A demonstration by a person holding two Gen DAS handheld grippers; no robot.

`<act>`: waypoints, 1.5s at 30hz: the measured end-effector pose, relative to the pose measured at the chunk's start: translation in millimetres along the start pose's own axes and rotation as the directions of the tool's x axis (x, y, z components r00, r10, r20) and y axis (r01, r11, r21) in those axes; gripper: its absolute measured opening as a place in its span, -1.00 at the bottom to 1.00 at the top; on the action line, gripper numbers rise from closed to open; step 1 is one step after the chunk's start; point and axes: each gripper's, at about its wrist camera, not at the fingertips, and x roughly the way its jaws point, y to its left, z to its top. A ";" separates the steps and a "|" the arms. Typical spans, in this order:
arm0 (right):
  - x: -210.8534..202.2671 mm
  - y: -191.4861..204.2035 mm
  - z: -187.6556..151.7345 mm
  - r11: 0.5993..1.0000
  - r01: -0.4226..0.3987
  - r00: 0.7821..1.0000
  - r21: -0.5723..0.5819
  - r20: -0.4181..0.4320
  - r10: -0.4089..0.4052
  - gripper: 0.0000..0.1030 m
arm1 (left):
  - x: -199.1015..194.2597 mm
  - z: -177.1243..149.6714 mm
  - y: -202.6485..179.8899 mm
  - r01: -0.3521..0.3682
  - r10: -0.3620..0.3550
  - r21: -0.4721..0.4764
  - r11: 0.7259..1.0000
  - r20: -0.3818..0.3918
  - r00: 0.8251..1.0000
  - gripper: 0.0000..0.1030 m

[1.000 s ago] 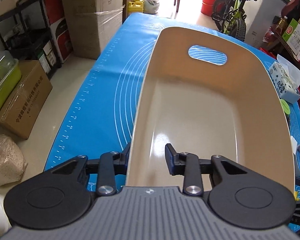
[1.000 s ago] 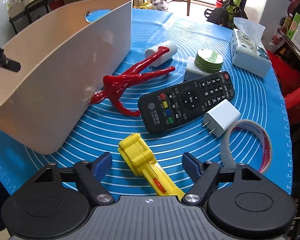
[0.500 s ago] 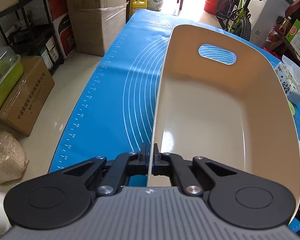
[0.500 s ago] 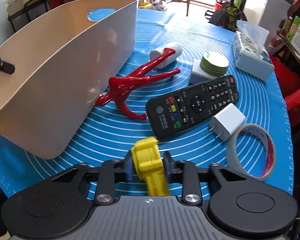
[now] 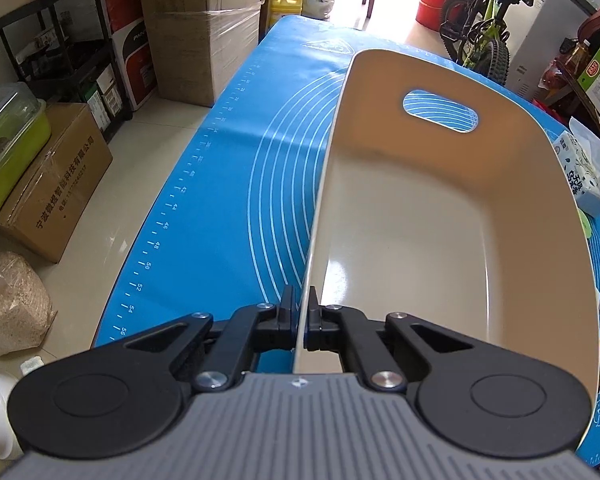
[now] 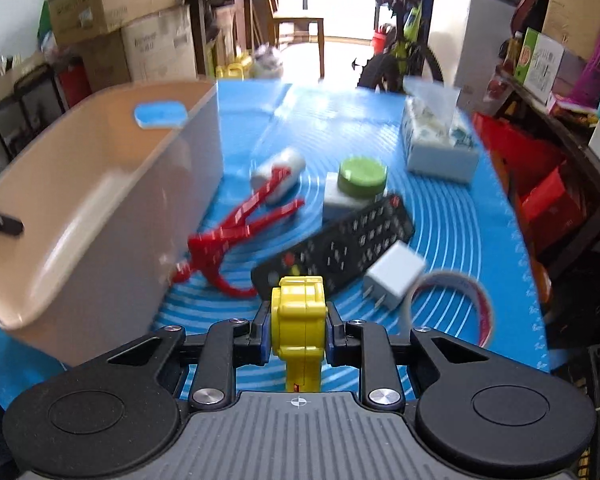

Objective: Organize rigid objects
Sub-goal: 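Lift the yellow toy with the right tool and release it into the basket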

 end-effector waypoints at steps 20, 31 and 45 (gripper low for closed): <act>-40.1 70.8 105.9 0.989 -0.132 0.958 -0.065 0.246 0.144 -0.35 | 0.9 -0.8 1.8 -0.006 0.006 0.005 1.000 -0.001 1.000 -0.91; -34.0 107.9 132.0 0.987 -0.151 0.930 -0.055 0.331 0.161 -0.35 | 0.7 -1.9 -1.0 -0.003 0.003 0.005 1.000 -0.001 1.000 -0.91; 46.7 147.2 92.6 0.971 -0.236 0.971 -0.018 0.028 0.237 -0.35 | 0.4 -3.1 -2.1 0.003 -0.003 0.006 1.000 0.000 1.000 -0.91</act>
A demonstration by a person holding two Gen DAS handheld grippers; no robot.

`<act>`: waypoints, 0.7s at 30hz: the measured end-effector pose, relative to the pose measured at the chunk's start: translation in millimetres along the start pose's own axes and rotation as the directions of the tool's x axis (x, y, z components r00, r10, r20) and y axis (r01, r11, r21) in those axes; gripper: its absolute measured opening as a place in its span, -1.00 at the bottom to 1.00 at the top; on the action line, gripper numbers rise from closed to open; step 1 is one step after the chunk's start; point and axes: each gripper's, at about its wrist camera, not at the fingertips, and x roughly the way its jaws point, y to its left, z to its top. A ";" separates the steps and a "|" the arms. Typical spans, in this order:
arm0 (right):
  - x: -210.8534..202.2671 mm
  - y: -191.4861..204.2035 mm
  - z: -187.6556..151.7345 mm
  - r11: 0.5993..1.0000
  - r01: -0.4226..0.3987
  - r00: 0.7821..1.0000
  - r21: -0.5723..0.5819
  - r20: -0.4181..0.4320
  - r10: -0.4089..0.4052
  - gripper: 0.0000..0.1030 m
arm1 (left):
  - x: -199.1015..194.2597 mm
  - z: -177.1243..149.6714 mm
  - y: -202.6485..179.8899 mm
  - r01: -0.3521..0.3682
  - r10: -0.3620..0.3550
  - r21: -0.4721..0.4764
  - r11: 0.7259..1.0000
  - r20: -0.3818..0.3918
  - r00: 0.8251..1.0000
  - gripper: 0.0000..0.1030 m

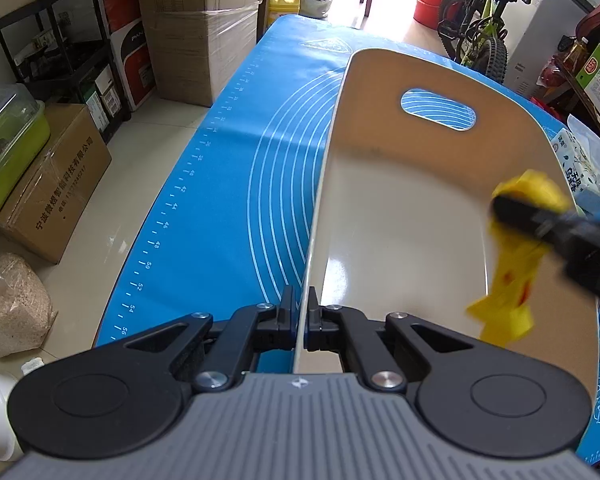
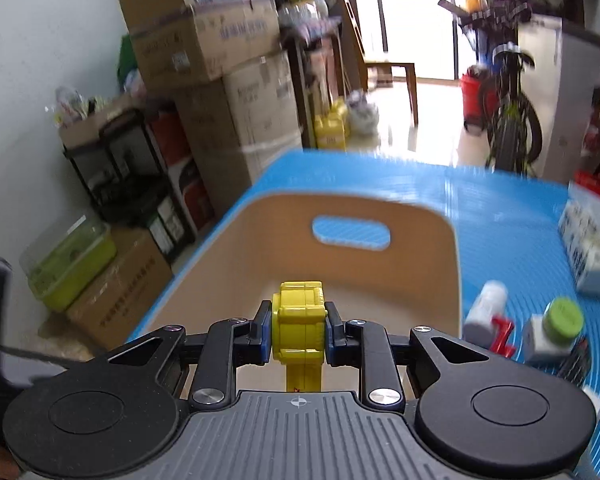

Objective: Organize rigid objects
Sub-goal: 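Lift the yellow toy with the right tool and release it into the basket, then move the right tool to the clear tape roll and grasp it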

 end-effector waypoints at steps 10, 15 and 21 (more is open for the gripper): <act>13.5 -14.7 -14.2 0.999 0.010 0.996 0.034 -0.087 -0.007 -0.09 | 0.2 -0.3 0.9 -0.002 0.002 0.005 1.000 0.001 1.000 -0.91; -13.2 -19.3 -11.0 1.000 -0.009 1.000 0.024 -0.010 0.009 0.25 | 0.1 -0.1 2.0 -0.006 0.006 0.008 1.000 0.001 1.000 -0.91; -56.9 -50.6 -3.3 0.999 0.027 0.996 0.030 0.080 -0.030 0.31 | 0.2 -0.4 1.7 -0.006 0.006 0.008 1.000 0.001 1.000 -0.90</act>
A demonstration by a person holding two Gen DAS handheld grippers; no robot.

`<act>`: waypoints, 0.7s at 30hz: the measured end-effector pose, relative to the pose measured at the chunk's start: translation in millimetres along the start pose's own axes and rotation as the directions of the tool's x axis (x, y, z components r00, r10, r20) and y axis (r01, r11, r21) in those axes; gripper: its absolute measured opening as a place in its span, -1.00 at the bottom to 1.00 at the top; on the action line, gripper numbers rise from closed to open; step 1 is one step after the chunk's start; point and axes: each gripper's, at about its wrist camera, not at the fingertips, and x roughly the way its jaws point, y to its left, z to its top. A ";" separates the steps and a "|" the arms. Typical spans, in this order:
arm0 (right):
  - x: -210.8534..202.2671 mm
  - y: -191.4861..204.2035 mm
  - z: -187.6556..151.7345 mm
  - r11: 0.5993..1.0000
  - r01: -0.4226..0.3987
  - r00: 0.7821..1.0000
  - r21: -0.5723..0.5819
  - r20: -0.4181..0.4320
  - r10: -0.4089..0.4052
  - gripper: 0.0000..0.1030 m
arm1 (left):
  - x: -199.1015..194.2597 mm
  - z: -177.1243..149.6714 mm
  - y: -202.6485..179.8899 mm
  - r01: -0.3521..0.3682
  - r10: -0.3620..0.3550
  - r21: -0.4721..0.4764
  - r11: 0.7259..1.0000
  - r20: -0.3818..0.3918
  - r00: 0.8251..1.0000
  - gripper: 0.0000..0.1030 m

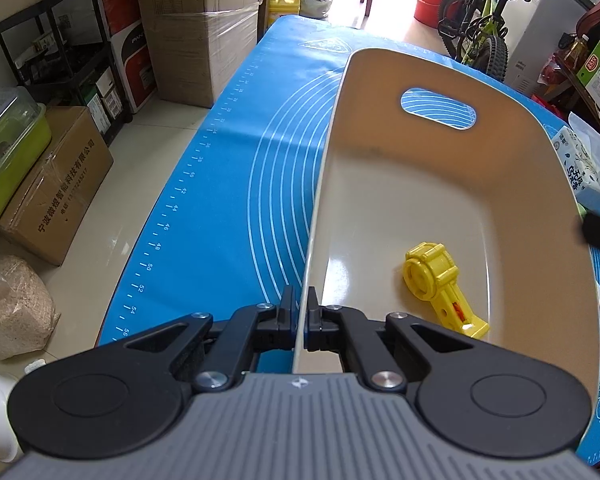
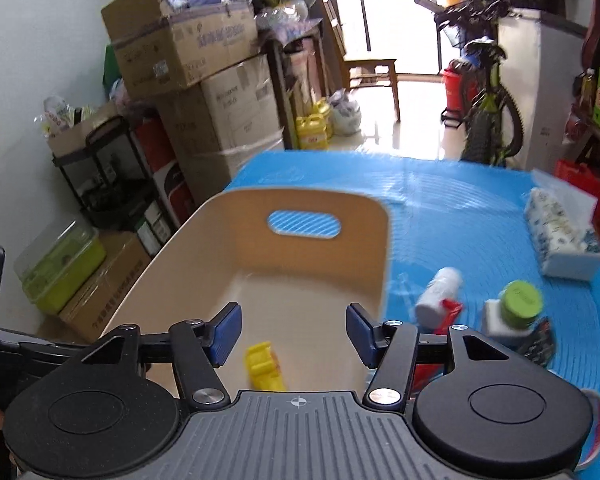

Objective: Organize rigid objects
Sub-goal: 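Move the right tool to the clear tape roll and grasp it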

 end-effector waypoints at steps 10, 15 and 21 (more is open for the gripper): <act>-20.8 -99.3 -24.1 0.974 0.222 0.974 0.046 -0.051 -0.219 0.38 | 0.0 0.4 -0.1 0.000 0.000 -0.003 1.000 -0.001 1.000 -0.90; -15.7 -134.5 -51.3 0.955 0.295 0.949 0.030 -0.128 -0.289 0.38 | 0.0 0.2 0.7 0.000 0.000 -0.003 1.000 -0.001 1.000 -0.90; 0.2 -148.9 -80.9 0.952 0.304 0.926 -0.027 -0.227 -0.302 0.11 | -0.1 0.2 0.4 0.000 0.000 -0.003 1.000 -0.001 1.000 -0.90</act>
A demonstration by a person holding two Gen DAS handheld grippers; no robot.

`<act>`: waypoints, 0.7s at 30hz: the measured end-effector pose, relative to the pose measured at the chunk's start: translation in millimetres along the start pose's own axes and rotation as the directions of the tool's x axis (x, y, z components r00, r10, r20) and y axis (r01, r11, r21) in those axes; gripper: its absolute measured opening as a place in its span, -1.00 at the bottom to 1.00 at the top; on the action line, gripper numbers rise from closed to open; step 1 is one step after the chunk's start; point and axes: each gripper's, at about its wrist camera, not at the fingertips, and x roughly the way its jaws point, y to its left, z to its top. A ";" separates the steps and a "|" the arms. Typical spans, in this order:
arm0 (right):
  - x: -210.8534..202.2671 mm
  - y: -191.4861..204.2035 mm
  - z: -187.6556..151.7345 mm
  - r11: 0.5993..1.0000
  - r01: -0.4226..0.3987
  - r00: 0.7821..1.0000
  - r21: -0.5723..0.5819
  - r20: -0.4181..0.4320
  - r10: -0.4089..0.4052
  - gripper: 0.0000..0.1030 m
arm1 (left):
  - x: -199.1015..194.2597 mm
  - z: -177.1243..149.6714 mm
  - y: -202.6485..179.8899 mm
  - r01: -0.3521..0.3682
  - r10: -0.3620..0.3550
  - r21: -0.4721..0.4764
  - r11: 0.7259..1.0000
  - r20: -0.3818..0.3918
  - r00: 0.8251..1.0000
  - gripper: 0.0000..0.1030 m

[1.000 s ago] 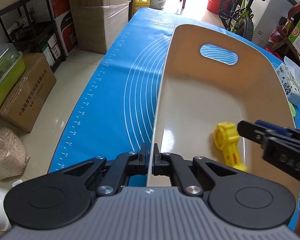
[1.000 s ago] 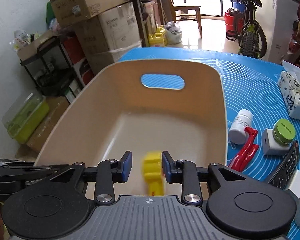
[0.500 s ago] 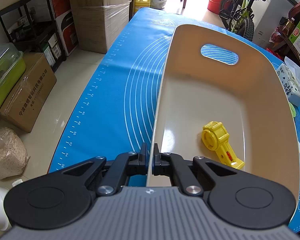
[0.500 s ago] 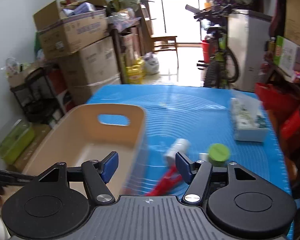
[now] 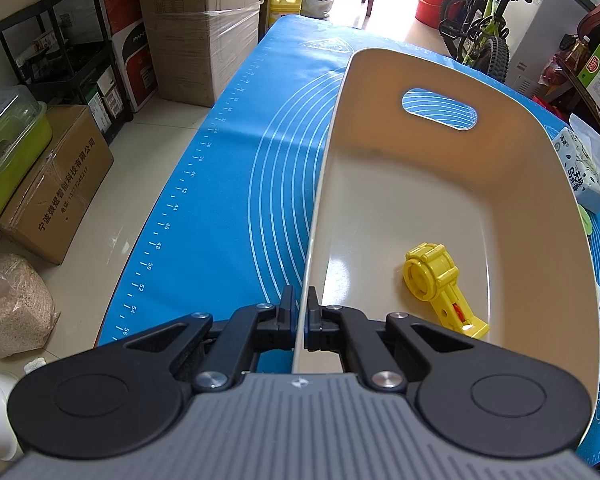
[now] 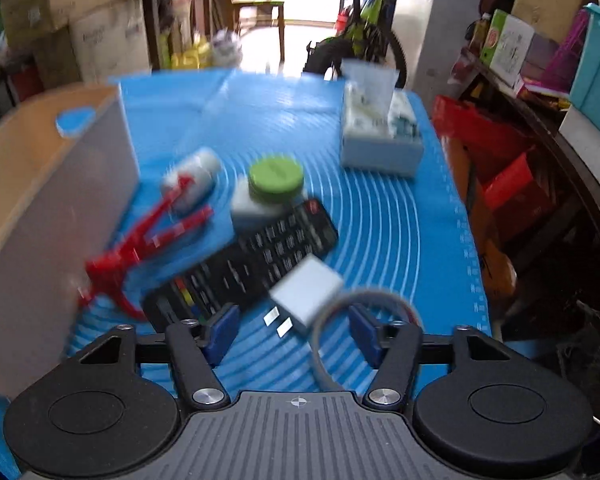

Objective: Organize rigid objects
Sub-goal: 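Move the right tool to the clear tape roll and grasp it, then carry the tape roll with the right tool and drop it into the basket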

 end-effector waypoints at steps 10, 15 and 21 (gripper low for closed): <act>27.1 -0.1 -7.5 1.000 0.016 0.998 -0.003 -0.056 -0.017 -0.22 | 0.0 0.0 0.7 0.000 0.000 -0.001 1.000 0.000 1.000 -0.90; 28.8 2.3 -12.2 0.999 0.039 0.998 -0.032 -0.043 -0.040 -0.57 | -0.1 -0.1 0.8 -0.001 0.001 -0.001 1.000 0.000 1.000 -0.90; 22.6 -4.3 -14.6 0.998 0.054 0.998 0.013 -0.020 -0.054 -0.68 | -0.1 -0.2 0.5 -0.001 0.001 -0.001 1.000 0.000 1.000 -0.90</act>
